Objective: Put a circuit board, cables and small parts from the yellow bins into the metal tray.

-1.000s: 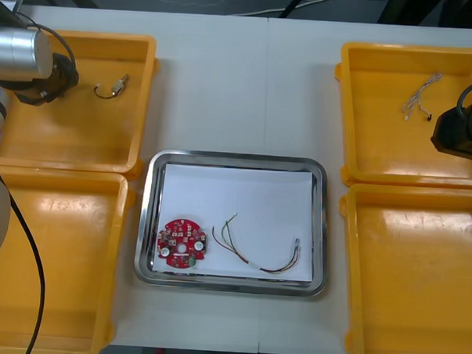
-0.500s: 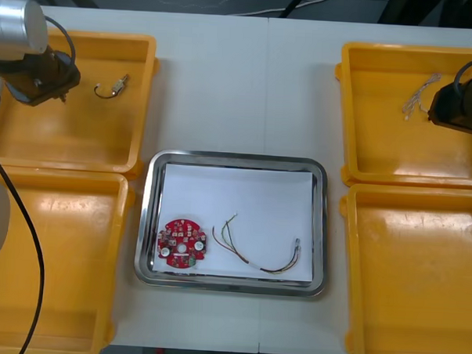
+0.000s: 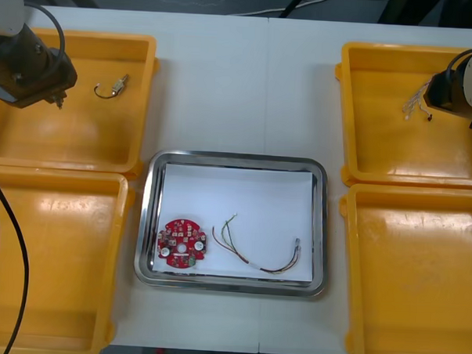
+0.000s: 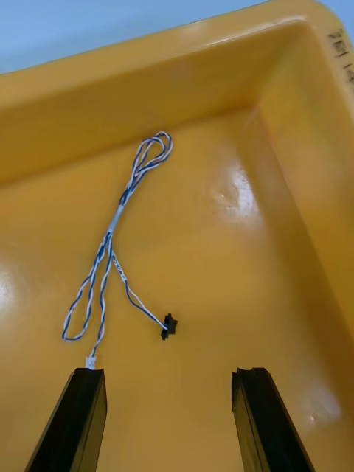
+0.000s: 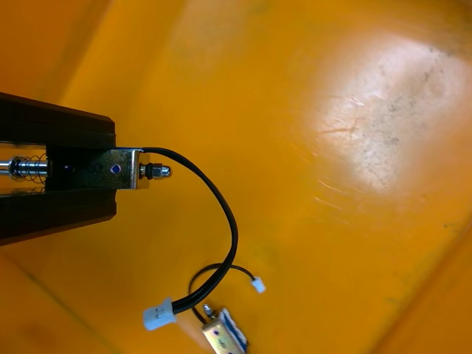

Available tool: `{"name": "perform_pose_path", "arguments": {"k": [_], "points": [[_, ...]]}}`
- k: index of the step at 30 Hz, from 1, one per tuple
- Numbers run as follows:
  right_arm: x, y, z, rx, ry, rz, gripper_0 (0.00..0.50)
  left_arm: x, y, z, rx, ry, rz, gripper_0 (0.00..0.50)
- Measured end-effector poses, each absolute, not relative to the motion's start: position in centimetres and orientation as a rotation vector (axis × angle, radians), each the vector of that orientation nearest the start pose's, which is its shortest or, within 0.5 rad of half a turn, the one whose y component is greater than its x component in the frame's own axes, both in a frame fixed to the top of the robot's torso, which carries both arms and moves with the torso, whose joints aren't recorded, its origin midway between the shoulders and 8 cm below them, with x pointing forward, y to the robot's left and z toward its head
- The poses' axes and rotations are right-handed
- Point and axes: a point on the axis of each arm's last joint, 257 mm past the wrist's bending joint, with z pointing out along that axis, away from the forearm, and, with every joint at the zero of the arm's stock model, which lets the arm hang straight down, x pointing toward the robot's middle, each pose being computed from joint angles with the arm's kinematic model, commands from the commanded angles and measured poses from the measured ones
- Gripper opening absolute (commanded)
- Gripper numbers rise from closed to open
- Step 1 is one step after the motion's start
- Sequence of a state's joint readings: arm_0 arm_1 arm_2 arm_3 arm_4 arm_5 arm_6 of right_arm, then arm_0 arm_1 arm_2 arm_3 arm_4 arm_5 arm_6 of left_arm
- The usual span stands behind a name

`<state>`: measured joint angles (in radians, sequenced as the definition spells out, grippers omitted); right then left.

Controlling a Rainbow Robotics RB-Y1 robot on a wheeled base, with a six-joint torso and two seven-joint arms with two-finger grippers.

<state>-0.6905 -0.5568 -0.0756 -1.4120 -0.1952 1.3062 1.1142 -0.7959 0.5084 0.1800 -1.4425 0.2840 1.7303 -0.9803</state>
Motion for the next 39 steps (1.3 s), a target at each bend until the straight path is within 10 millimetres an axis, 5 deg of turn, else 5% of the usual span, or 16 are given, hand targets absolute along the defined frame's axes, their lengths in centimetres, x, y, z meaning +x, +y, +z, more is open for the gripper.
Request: {"name": "perform_pose_path", "arguments": {"k": [14, 21, 39], "points": [[65.7, -38.8, -14.5, 0.431, 2.149, -0.069, 0.500, 50.3, 33.6, -11.6, -0.595, 2.467, -0.041, 0.000], [66.6, -38.4, -15.3, 0.427, 2.120, -0.041, 0.500, 47.6, 30.0, -11.4, -0.418, 2.456, -0.138, 0.000], [67.5, -38.8, -18.1, 0.449, 2.100, -0.009, 0.500, 42.7, 26.8, -12.7, -0.181, 2.492, -0.167, 0.000]]}}
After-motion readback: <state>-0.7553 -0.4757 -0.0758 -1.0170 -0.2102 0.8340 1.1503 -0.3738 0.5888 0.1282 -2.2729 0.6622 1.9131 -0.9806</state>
